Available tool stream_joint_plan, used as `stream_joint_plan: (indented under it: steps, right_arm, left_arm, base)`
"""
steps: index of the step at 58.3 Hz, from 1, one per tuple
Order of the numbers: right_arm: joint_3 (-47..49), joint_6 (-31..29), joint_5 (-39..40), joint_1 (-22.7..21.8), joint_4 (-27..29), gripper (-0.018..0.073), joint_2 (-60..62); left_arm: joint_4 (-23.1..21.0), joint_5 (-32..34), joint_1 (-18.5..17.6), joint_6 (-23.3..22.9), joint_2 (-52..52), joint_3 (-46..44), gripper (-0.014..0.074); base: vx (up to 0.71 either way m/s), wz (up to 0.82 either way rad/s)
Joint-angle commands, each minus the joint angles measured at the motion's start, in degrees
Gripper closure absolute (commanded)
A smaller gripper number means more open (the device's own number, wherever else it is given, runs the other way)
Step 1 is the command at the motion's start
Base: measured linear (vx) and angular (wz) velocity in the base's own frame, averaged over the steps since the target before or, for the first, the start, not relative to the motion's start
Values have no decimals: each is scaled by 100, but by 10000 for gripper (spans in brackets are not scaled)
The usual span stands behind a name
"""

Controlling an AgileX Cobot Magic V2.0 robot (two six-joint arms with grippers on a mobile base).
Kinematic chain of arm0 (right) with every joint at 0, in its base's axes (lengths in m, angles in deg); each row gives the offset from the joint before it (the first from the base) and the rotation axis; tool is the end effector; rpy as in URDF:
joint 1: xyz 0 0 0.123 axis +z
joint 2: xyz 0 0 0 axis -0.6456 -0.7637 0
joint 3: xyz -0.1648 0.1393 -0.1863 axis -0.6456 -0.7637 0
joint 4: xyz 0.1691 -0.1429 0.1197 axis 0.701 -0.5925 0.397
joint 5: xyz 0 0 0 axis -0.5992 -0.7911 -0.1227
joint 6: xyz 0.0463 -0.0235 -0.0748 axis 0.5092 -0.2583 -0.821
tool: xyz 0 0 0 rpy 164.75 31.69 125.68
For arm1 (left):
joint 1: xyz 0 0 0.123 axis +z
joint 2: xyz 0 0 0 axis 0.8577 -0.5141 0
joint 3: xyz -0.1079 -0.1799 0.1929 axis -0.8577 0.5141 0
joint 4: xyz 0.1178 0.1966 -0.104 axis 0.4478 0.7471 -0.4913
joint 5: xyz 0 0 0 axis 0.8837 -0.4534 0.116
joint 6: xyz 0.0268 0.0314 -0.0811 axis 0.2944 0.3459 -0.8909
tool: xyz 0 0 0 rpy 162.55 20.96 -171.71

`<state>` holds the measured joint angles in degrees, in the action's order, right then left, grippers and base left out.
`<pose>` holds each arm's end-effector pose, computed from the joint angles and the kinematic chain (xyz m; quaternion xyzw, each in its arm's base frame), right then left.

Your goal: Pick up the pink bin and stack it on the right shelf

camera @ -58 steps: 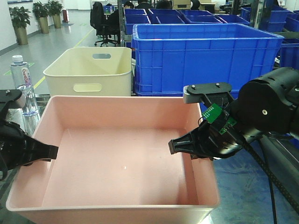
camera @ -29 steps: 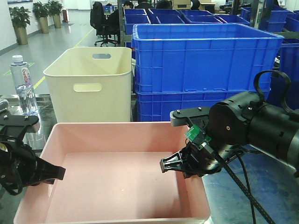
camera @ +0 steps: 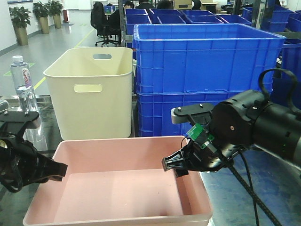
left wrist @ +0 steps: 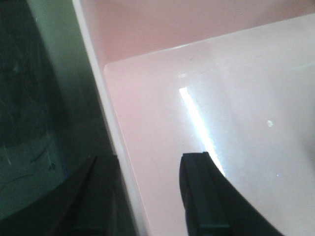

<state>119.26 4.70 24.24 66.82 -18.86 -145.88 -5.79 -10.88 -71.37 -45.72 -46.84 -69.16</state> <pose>0.3404 0.1543 0.3299 -0.1255 0.9499 0.0112 0.2861 0.2946 -0.0795 0.3287 0.1079 0.9345 -0.1196 0.3175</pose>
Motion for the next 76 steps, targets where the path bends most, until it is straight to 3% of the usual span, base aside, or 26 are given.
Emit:
stream_joint_plan:
  steps: [1, 8, 15, 17, 25, 33, 41, 47, 54, 76]
  right_arm:
    - [213, -40, 153, -35, -293, 37, 567]
    - [194, -105, -35, -35, -510, 164, 1058]
    - [84, -345, -109, -35, -550, 484, 1674]
    - [-63, -415, -33, -35, -527, 574, 1929]
    - [-1338, -451, 1093, -35, -491, 573, 3261]
    - [-3369, -402, 2764, -35, -491, 572, 4843]
    - [-5293, -390, 4660, -35, -497, 571, 6015]
    - [-6094, -390, 5652, -35, -497, 569, 6355]
    - [-6352, -380, 5782, -35, -490, 568, 6385]
    - [-6358, -385, 5660, -35, -490, 568, 6385]
  left_arm:
    - [-131, 125, -35, 43, 432, -370, 200]
    - [-116, 83, -35, 43, 936, -391, 364]
    - [-39, 7, -35, 37, 1684, -274, 610]
    - [-33, 69, -35, 44, 1956, -131, 608]
    - [-33, 682, -35, 160, 3292, 967, 605]
    - [-39, 1565, -35, 250, 4887, 2576, 605]
    - [-245, 2960, -35, 238, 6047, 4183, 604]
    - [-247, 4079, -35, 238, 6511, 4899, 604]
    - [-247, 4532, -35, 238, 6615, 5097, 604]
    - [-235, 4499, -35, 238, 6609, 5097, 604]
  base:
    - [0, 0]
    - [0, 0]
    - [0, 0]
    - [0, 0]
    - [0, 0]
    - [0, 0]
    - [0, 0]
    - [0, 0]
    - [0, 0]
    - [0, 0]
